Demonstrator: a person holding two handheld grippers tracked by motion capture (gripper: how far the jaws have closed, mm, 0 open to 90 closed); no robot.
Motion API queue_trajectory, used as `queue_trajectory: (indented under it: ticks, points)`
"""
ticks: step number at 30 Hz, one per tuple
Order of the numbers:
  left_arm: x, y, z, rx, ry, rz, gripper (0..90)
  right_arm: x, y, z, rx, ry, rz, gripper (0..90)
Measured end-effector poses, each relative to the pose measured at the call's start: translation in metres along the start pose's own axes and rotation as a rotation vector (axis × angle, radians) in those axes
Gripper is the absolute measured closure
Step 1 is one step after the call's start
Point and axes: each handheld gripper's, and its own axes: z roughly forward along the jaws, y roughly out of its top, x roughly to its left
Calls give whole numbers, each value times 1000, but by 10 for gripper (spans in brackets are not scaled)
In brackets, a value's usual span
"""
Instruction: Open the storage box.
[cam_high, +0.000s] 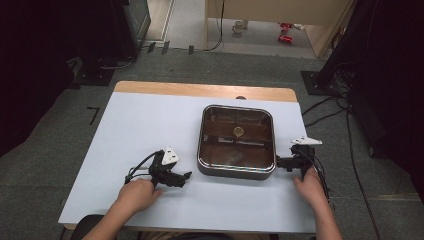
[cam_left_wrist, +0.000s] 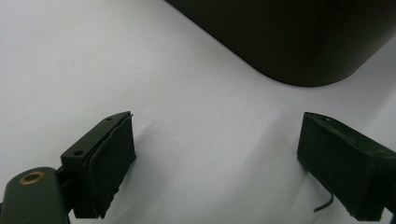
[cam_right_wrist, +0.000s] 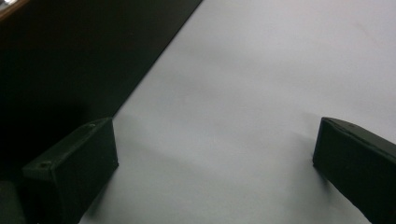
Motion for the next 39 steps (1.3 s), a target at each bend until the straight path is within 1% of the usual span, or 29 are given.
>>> queue_trajectory:
  ticks: [7,8,9,21,32,37,38,39]
  points:
    - [1,0,0,-2,-7,-5,109,0,0,0,0,0,0,0]
    - [0,0,0,2,2,4,108,0,0,0,0,0,0,0]
    - [0,0,0,2,2,4,107,0,0,0,0,0,0,0]
    - [-2,2,2,6,13,-11,87,0,0,0,0,0,0,0]
    - [-3,2,2,9,16,-9,87,0,0,0,-1,0,1,0]
    - [-2,4,2,24,11,-1,95,0,0,0,-1,0,0,0]
    - [-1,5,1,35,5,3,100,0,0,0,-1,0,0,0]
    - [-1,5,1,35,5,3,113,0,0,0,-1,0,0,0]
